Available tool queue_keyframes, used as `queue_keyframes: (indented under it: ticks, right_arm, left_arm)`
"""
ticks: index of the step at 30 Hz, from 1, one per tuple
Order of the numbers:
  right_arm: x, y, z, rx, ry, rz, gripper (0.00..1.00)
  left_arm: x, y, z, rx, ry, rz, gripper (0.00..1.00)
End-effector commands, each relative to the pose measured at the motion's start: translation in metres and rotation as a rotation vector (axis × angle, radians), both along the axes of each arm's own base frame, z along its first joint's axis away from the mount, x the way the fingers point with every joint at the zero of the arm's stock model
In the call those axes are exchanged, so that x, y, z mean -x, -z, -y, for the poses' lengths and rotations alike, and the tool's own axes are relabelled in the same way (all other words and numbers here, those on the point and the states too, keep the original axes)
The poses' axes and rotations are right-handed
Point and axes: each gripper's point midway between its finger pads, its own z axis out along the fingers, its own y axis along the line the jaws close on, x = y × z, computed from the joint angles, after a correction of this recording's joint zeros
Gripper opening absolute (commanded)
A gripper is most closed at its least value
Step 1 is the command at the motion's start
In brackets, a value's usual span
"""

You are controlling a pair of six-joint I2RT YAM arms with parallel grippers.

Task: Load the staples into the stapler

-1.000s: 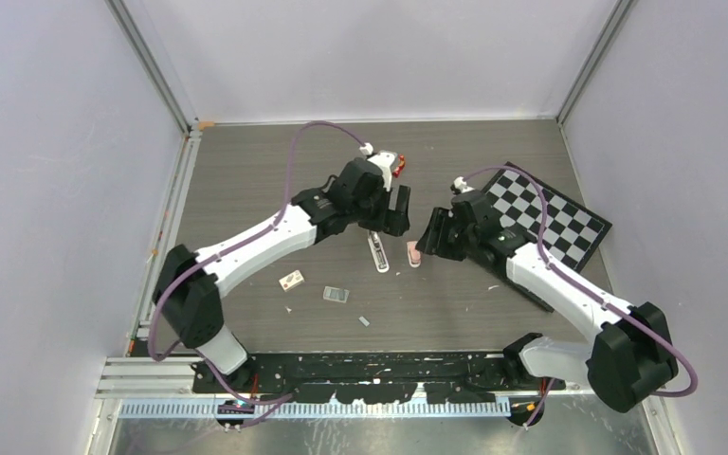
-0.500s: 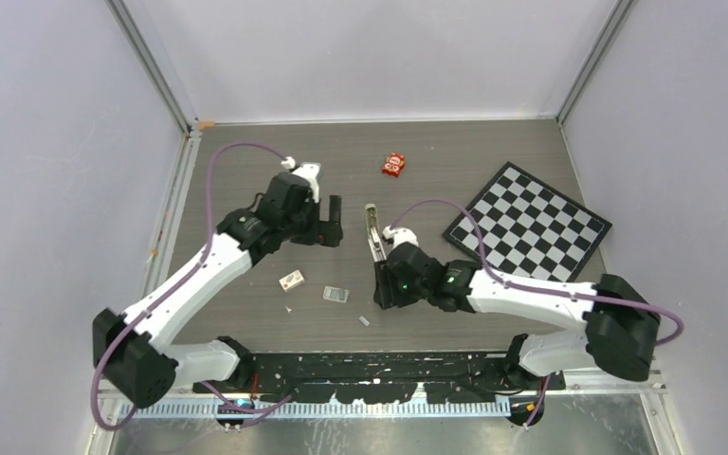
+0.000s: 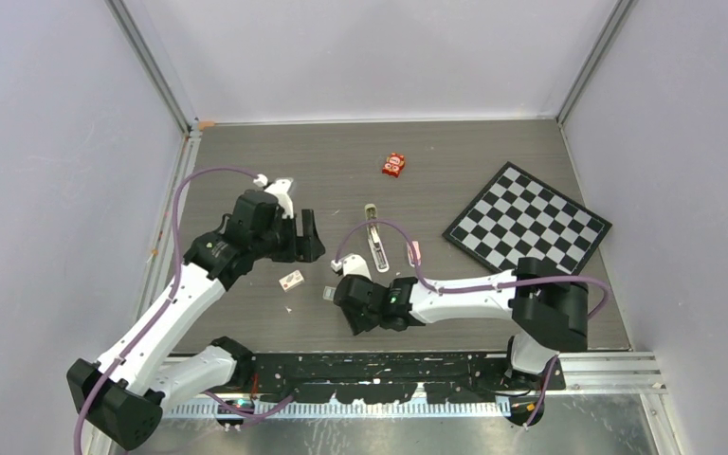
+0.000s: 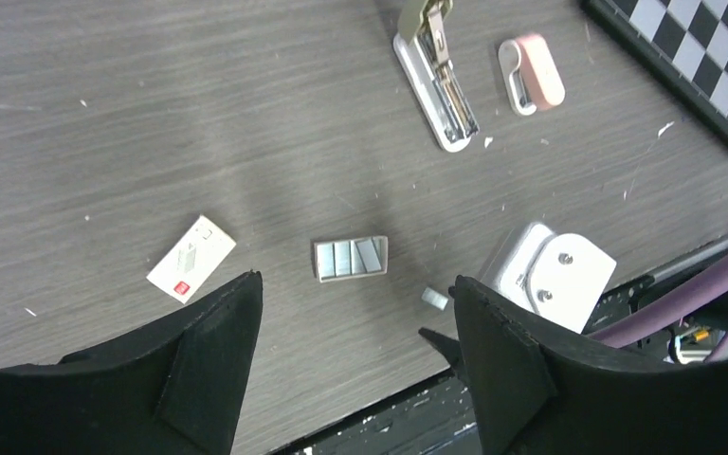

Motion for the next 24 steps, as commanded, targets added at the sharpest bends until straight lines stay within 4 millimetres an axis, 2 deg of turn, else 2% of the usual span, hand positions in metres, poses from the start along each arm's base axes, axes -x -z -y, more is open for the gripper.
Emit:
queue_keyframes:
  ticks: [1,9,24]
  right_arm:
    - [-0.005,0.000,0.000,0.032,0.021,0.037,0.48]
    - [0.001,0.008,0.009,0.092,0.016,0.045,0.47]
    - [0.006,0.026,0.015,0.109,0.001,0.029,0.36]
  left_arm:
    - [0.015,0.009,0.002,0.029,0.034,-0.055,0.75]
    - [0.015,0.010,-0.003,0.035,0.018,-0.049,0.73]
    - [0.020,0.013,0.004,0.141,0.029,-0.125,0.67]
